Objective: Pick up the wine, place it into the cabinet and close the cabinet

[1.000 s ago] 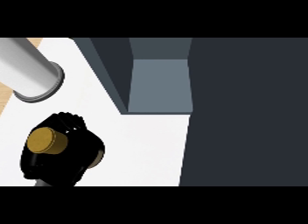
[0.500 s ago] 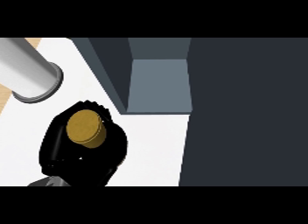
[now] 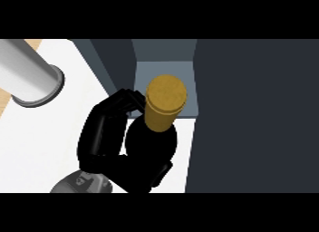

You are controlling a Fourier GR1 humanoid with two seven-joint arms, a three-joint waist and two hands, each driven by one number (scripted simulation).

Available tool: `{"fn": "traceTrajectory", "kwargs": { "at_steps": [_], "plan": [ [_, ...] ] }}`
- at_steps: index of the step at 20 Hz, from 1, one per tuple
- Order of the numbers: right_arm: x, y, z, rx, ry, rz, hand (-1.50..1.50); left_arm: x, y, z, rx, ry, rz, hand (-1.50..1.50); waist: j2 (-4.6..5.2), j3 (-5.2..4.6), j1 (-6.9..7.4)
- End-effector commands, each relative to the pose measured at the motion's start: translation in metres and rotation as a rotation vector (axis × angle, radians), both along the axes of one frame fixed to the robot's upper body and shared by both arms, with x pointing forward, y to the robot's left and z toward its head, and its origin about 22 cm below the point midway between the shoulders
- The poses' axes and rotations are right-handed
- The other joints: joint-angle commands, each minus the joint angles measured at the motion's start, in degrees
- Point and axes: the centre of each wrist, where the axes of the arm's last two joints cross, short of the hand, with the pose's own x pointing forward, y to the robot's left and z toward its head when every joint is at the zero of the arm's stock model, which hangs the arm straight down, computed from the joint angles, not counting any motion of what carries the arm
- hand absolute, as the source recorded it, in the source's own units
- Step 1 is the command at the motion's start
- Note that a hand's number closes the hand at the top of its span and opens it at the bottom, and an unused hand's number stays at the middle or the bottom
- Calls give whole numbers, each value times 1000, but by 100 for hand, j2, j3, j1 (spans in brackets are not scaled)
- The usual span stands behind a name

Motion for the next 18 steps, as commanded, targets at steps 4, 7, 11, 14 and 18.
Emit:
{"fn": "traceTrajectory", "kwargs": {
  "at_steps": [4, 7, 11, 14, 18],
  "plan": [
    [-32, -4, 10, 38, -40, 48, -150, 20, -41, 15, 27, -30, 62, 150, 2, -1, -38],
    [-38, -4, 13, 59, -38, 75, -150, 30, -34, 30, 33, -3, 72, 150, -6, -1, -21],
    [-39, -1, 12, 30, -19, 79, -150, 27, -39, 16, 21, -12, 90, 150, -4, -4, 1],
    [-33, -1, 11, 37, -25, 59, -150, 29, -59, 25, 57, -27, 111, 150, -7, -2, -12],
    [-30, -5, 10, 25, -30, 66, -150, 46, -67, 6, 87, -8, 123, 150, 6, -2, -41]
  ]
}}
